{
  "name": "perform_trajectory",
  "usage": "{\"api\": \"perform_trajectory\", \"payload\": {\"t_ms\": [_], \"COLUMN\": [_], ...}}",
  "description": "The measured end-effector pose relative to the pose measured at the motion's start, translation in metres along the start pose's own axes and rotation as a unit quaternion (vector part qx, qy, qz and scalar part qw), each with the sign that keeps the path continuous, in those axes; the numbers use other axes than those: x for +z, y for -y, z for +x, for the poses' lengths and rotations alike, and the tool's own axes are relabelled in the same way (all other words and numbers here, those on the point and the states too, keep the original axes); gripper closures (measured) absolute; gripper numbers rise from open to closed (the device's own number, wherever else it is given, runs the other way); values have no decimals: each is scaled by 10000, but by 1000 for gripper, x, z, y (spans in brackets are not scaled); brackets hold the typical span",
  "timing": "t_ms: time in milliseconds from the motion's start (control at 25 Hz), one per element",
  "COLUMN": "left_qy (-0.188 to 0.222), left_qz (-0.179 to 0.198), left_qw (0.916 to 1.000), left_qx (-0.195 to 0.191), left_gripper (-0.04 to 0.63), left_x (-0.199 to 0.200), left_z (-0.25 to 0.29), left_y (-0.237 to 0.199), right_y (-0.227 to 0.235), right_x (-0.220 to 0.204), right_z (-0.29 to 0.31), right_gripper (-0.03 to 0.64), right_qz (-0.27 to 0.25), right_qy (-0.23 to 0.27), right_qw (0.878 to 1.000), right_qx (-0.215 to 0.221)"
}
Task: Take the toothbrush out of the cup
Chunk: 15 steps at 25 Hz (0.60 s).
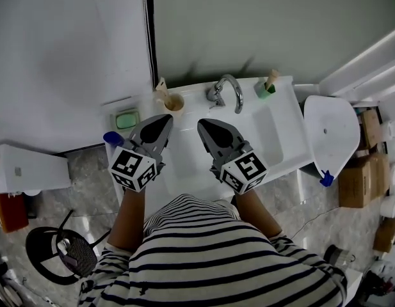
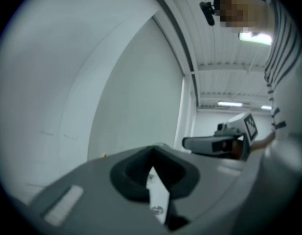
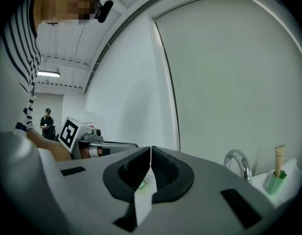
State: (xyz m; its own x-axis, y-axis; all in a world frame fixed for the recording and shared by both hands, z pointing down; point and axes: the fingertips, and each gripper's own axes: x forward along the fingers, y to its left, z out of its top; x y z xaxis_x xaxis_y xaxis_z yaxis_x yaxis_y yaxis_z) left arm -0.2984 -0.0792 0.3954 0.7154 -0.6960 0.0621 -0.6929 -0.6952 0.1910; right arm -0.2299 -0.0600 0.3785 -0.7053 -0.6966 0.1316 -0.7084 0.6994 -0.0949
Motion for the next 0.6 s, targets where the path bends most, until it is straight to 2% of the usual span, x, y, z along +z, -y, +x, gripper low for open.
{"api": "perform_trajectory", "payload": {"t_ms": [360, 600], "left_qy": [-119, -173], "left_qz": [-55, -87], "left_qw": [9996, 9990], "left_qx": [244, 402], "left_gripper": [580, 496], "left_x": [-15, -24], "left_z": [12, 24], "left_y": [-34, -55], "right_y": [16, 23], "right_x": [-6, -12], "right_z": [19, 31], "right_gripper": [609, 609], "right_qz": [-21, 21], "right_qy": [-201, -314], "right_qw": [9997, 9994], "right_qx": [-151, -147]}}
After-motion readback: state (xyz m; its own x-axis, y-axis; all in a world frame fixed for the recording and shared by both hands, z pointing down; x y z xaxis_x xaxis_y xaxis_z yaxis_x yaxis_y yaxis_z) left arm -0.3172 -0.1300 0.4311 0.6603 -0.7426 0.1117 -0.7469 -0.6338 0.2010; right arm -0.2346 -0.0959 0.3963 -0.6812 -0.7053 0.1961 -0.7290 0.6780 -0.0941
